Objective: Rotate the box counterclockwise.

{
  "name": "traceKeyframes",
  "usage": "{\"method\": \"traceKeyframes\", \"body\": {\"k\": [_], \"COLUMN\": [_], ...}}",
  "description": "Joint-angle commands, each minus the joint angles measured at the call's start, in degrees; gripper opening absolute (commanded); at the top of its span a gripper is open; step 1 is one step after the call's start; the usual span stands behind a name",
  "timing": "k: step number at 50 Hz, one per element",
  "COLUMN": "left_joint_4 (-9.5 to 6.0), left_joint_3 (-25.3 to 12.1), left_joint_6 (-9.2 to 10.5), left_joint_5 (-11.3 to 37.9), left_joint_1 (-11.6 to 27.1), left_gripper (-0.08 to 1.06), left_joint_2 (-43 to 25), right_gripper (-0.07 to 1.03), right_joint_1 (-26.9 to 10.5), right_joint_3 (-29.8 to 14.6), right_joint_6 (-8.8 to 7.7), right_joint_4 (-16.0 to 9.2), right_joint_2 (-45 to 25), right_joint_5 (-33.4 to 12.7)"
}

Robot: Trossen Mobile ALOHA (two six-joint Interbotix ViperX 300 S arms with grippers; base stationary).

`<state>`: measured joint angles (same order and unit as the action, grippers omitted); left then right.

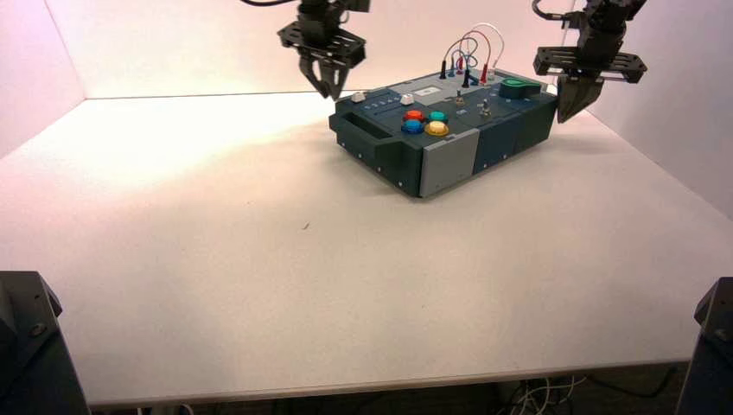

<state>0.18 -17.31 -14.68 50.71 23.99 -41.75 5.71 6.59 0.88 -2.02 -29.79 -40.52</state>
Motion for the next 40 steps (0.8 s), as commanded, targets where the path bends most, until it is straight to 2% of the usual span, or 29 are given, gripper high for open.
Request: {"method": "traceKeyframes", "body": {"k": [1, 10, 19, 30, 40], "left_joint_4": [-0.18, -0.18, -0.26, -0.44, -0.62], "left_joint_3": [-4.48, -5.01, -2.64, 3.78, 10.37], "left_joint_6": [-0.35, -0.26, 0.00, 0.53, 1.14], "left_joint_5": [3.08, 4.66, 5.01, 4.04, 1.23], "left_joint_1": [2.20, 3.52, 4.31, 4.66, 4.66], "left_gripper": [0.29, 0.29, 0.29, 0.28, 0.28], "left_joint_2": [0.09, -0.88, -0.18, 3.16, 6.50], "right_gripper": [-0.02, -0.02, -0.02, -0.02, -0.02], "right_joint_1": [-2.46, -4.13, -5.71, -9.05, -11.34], "right_joint_3": [-2.81, -5.89, -8.44, -11.95, -14.50], "right_joint_6": [-0.09, -0.26, -0.26, -0.26, -0.26], "right_joint_4": [-0.70, -0.70, -0.79, -0.79, -1.41], "right_joint_2": [0.97, 0.18, -0.62, -2.55, -4.31], "right_joint_5": [0.09, -1.76, -3.25, -5.71, -7.29]}}
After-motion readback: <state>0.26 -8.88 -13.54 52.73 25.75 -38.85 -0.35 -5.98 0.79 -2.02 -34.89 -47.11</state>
